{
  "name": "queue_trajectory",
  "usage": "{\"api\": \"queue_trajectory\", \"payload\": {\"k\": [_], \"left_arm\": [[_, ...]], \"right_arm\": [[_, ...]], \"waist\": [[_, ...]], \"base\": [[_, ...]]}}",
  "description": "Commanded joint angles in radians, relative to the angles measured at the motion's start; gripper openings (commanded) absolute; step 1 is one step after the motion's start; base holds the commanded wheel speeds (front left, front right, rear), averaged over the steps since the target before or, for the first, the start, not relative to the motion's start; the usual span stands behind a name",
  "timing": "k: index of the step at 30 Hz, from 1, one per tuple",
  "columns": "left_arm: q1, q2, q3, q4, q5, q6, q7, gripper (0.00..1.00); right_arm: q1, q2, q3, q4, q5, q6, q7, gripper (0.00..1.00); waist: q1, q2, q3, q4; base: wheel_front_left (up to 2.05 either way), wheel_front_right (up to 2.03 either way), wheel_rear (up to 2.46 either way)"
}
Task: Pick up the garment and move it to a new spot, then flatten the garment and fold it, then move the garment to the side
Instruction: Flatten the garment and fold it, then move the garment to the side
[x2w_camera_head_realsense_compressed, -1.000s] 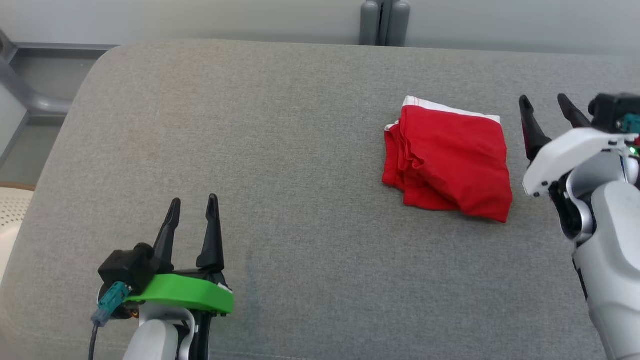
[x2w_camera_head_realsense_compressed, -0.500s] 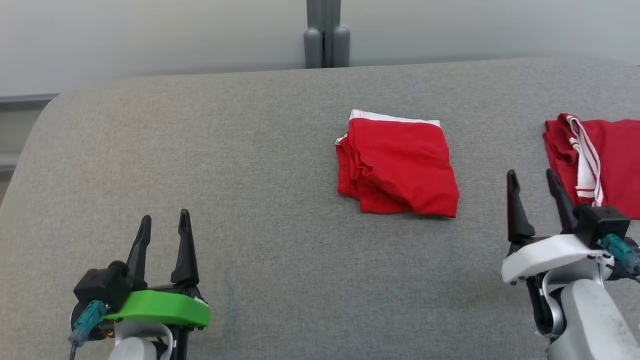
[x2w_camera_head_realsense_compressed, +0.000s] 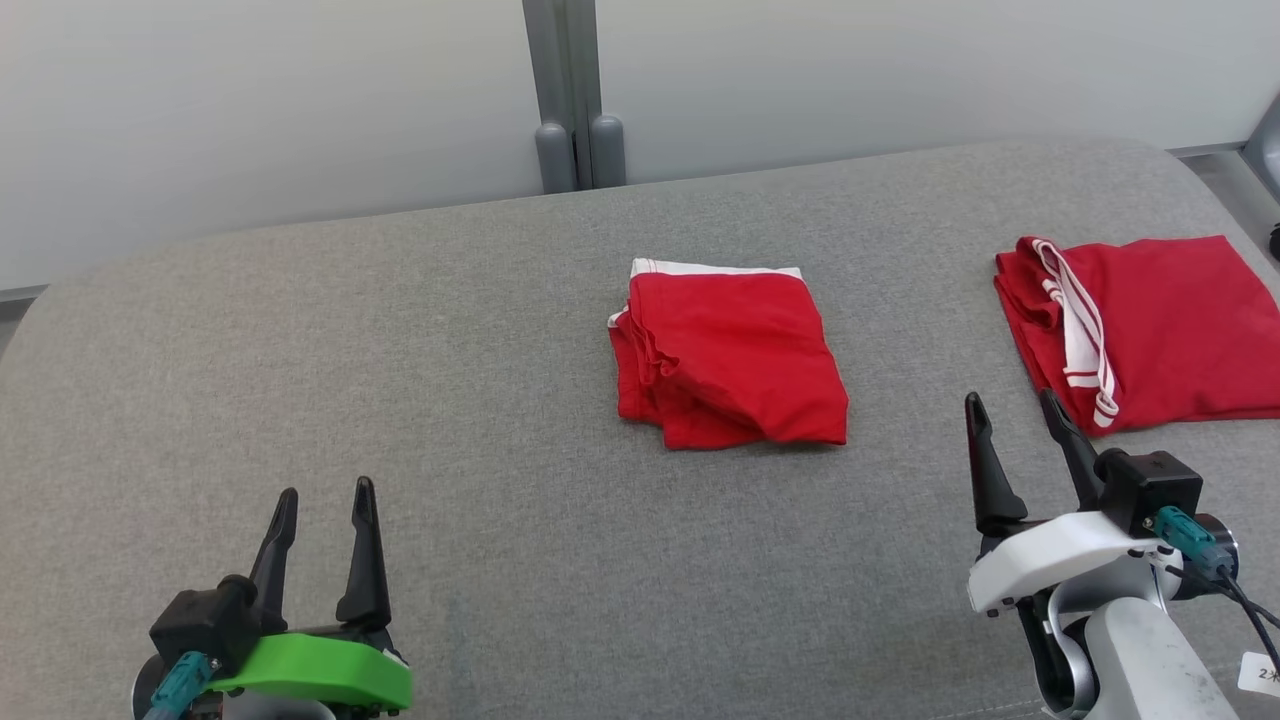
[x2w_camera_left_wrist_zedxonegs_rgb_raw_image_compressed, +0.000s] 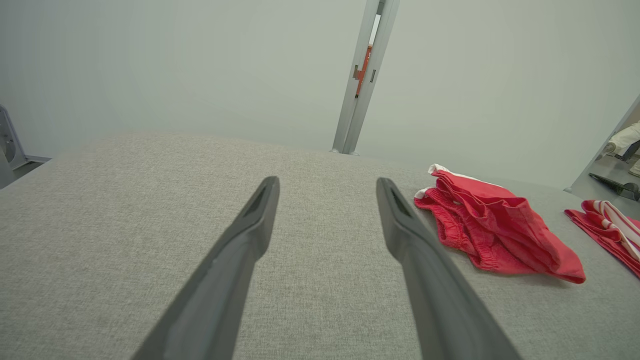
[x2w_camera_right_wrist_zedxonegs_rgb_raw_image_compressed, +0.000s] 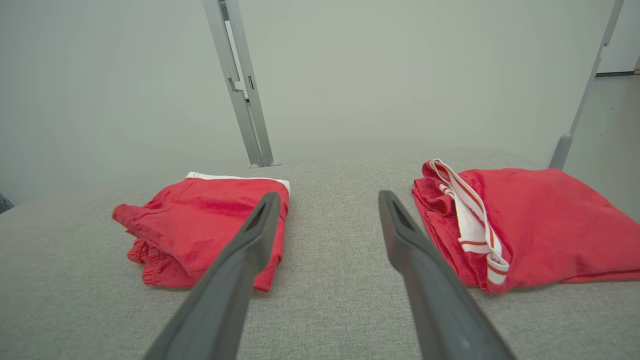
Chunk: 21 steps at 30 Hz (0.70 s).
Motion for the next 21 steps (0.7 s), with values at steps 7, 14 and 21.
{"api": "queue_trajectory", "payload": {"k": [7,14,21], "left_arm": [[0.021,0.004,0.003,0.002,0.001,-0.007,0.000,1.00],[0.011,0.004,0.002,-0.004,-0.003,-0.009,0.000,1.00],[-0.029,0.004,-0.011,-0.015,-0.012,-0.010,0.000,1.00]], "right_arm": [[-0.002,0.002,-0.006,0.002,-0.008,0.000,-0.001,1.00],[-0.042,0.008,-0.031,0.000,0.007,0.000,0.053,1.00],[-0.220,0.002,-0.057,0.045,0.051,0.000,0.382,1.00]], "waist": [[0.0000,-0.0001,-0.001,0.010],[0.0000,-0.0001,0.019,0.029],[0.0000,-0.0001,0.077,0.060]], "base": [[0.00,0.00,0.00],[0.00,0.00,0.00],[0.00,0.00,0.00]]}}
